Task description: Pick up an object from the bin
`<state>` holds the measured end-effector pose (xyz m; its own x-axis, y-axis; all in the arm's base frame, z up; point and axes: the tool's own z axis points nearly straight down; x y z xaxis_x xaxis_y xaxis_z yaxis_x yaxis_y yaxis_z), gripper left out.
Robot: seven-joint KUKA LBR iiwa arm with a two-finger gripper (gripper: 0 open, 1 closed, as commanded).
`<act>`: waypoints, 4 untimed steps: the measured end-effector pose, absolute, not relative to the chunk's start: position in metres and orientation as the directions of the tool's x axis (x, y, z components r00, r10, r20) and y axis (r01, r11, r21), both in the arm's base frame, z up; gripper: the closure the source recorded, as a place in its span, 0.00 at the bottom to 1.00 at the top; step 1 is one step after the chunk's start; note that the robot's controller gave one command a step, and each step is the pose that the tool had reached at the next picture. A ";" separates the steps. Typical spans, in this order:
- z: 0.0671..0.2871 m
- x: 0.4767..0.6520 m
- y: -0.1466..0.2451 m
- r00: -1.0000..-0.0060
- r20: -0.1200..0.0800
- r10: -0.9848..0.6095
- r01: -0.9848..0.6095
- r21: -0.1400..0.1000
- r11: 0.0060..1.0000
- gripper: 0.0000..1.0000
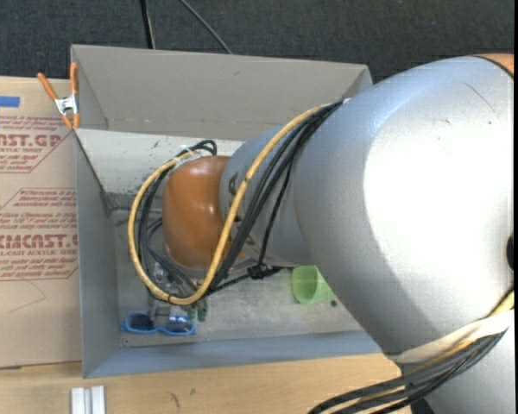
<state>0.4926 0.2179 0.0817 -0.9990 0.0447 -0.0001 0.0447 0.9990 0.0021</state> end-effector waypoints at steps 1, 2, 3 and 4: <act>0.081 0.482 0.213 -0.995 0.002 0.101 0.101 0.001 0.995 1.00; 0.223 0.491 0.211 -0.999 -0.009 0.053 0.053 0.005 0.999 1.00; 0.218 0.490 0.211 -0.999 -0.002 0.053 0.053 0.000 0.999 0.00; 0.274 0.524 0.167 -1.000 -0.010 0.026 0.026 0.001 1.000 0.00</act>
Offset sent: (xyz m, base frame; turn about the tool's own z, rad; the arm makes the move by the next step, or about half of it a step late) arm -0.0100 -0.0056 0.0006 0.0576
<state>0.5240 0.1672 0.2737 -0.9996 0.0257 -0.0100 0.0257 0.9997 0.0007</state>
